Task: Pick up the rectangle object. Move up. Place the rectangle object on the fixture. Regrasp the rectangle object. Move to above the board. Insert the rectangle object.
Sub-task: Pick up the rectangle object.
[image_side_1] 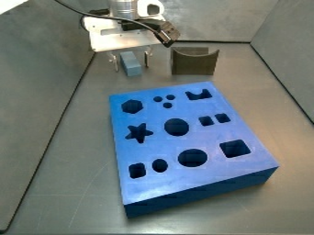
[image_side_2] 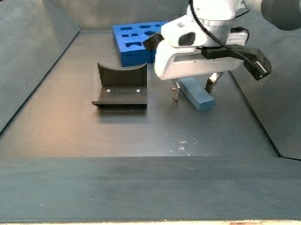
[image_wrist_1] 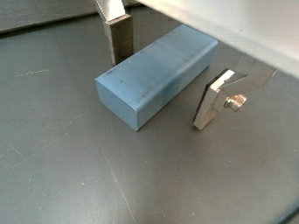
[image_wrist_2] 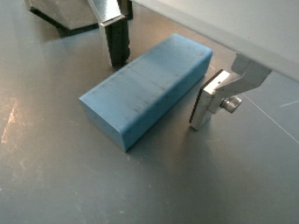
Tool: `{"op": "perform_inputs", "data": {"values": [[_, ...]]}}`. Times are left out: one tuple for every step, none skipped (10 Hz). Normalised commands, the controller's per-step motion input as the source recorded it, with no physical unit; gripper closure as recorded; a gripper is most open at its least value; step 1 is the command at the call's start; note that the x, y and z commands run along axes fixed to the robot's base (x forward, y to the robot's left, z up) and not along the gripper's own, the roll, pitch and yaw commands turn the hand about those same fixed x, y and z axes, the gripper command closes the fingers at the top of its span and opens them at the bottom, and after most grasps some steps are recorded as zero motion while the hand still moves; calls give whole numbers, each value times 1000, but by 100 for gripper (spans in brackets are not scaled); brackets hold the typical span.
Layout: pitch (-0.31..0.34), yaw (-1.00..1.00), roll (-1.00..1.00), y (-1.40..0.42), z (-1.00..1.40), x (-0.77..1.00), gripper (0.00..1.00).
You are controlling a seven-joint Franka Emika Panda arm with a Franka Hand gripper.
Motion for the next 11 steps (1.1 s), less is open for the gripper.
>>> {"op": "perform_inputs", "data": {"values": [[-100,0,-14,3,0,-97,100],[-17,0,0,0,0,0,100],[-11,0,0,0,-17,0,100],[-131,0,0,0,-143,0,100],[-34,0,0,0,-63,6,100],[-37,0,0,0,-63,0,100],[-40,0,0,0,-23,0,100],[0,0,9,0,0,0,100],[31,0,0,0,0,11,100],[9,0,0,0,0,0,100],[-11,0,0,0,0,0,100]]}}
